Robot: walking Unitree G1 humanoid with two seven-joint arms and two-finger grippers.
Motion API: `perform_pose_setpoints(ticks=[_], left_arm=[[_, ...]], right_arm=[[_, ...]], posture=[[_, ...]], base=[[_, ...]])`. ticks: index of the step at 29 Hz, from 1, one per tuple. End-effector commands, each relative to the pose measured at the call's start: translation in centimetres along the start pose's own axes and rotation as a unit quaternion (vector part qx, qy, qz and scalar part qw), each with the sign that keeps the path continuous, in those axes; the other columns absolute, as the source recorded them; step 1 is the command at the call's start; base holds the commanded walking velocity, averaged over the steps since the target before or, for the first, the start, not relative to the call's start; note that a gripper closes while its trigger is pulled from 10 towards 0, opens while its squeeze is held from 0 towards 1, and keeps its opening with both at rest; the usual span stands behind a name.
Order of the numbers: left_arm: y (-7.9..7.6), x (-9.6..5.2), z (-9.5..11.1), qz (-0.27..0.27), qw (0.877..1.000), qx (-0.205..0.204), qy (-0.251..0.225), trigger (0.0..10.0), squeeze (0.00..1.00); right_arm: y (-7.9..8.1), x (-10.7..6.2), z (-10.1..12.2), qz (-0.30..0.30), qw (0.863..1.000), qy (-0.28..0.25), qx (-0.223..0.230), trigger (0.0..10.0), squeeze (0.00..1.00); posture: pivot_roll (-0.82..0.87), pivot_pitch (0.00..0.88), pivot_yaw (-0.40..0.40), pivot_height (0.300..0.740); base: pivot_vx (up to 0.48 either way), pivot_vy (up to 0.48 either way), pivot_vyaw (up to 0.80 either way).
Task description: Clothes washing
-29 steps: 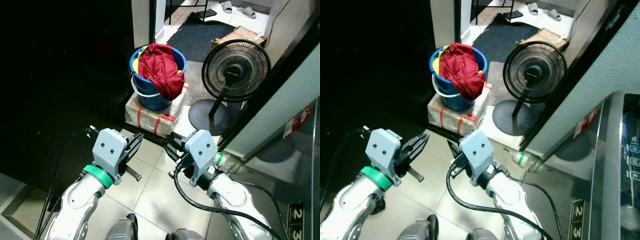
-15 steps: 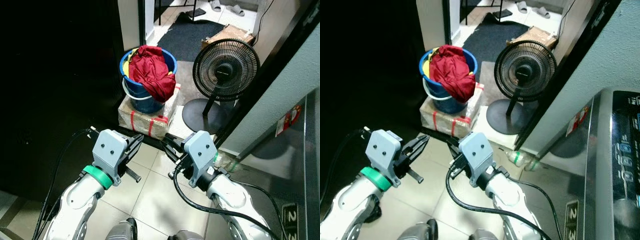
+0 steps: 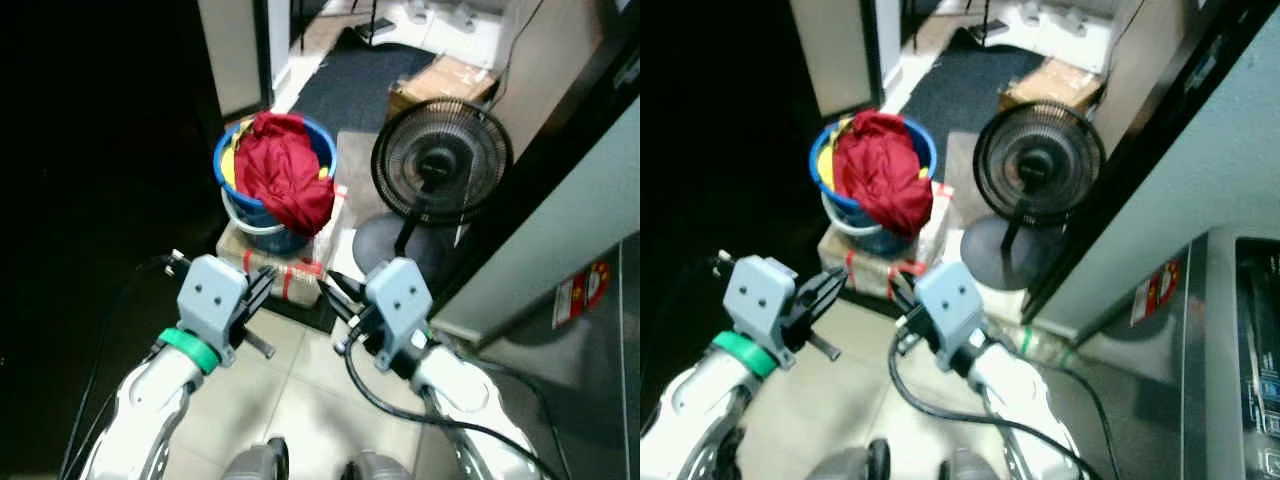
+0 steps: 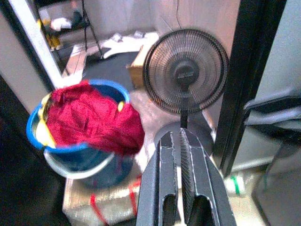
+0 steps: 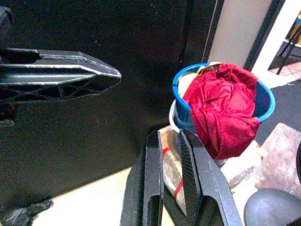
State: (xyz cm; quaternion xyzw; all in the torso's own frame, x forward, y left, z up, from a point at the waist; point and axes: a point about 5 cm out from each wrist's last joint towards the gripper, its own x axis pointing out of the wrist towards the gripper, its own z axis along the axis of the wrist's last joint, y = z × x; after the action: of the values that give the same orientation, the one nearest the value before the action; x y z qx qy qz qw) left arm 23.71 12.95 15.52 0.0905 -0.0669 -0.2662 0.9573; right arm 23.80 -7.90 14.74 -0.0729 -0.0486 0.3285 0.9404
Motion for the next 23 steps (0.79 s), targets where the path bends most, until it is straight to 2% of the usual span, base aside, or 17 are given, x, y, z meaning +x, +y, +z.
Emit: perform_pose_setpoints(ticks=[1, 9, 19, 23], left_arm=[[-0.36, -0.26, -0.61, -0.005, 1.0, -0.006, 0.014, 10.0, 0.0], [-0.32, -0.22, -0.59, -0.004, 1.0, -0.006, 0.014, 10.0, 0.0], [-0.28, -0.2, -0.57, -0.005, 1.0, -0.005, 0.014, 10.0, 0.0], [-0.28, -0.22, -0.56, -0.005, 1.0, -0.006, 0.014, 10.0, 0.0]], right_arm=[[0.1, -0.15, -0.21, 0.001, 1.0, 0.005, 0.004, 10.0, 0.0], [0.09, -0.09, -0.21, 0.002, 1.0, 0.007, -0.001, 10.0, 0.0], [0.12, -0.03, -0.22, 0.002, 1.0, 0.008, -0.001, 10.0, 0.0], [0.1, -0.04, -0.18, 0.001, 1.0, 0.007, 0.002, 10.0, 0.0]], posture=[[-0.04, 0.095, 0.044, 0.74], [-0.04, 0.098, 0.044, 0.74], [-0.04, 0.101, 0.045, 0.74], [-0.04, 0.102, 0.044, 0.74]], base=[[0.48, 0.0, 0.0], [0.48, 0.0, 0.0], [0.48, 0.0, 0.62], [0.48, 0.0, 0.0]])
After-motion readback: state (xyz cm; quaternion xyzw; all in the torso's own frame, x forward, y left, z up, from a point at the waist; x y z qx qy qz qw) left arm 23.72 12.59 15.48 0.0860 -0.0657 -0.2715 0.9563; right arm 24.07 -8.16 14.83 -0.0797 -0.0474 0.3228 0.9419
